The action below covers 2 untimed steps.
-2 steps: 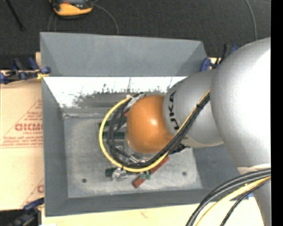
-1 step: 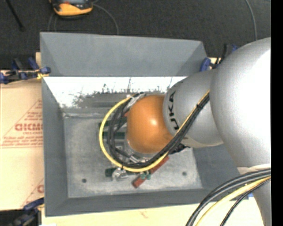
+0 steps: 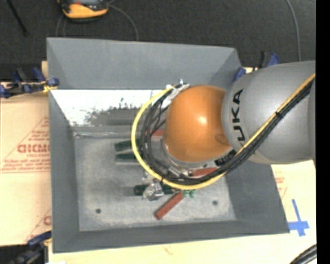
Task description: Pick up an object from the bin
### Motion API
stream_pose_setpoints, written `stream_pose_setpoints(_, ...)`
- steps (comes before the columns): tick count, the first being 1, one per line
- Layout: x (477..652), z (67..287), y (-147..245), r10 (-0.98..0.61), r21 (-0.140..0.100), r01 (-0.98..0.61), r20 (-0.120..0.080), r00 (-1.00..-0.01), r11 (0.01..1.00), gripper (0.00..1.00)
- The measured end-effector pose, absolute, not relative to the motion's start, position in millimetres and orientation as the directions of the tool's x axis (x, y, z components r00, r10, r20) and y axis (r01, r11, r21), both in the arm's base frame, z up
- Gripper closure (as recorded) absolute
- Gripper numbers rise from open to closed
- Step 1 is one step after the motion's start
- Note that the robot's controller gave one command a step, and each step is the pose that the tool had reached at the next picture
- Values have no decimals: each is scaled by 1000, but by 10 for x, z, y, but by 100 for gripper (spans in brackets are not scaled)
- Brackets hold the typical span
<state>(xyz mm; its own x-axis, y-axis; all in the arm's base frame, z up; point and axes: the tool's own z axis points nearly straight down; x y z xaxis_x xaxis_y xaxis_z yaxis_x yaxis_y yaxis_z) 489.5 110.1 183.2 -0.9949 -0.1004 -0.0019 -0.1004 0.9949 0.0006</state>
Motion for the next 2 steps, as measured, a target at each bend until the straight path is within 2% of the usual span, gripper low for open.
stream_pose_setpoints(1,4895,1832,1101,-100,1,-100,-2,-995,995,100)
stream_pose_setpoints(2,4947,2124,1039,-96,0,-96,-1,-995,995,100)
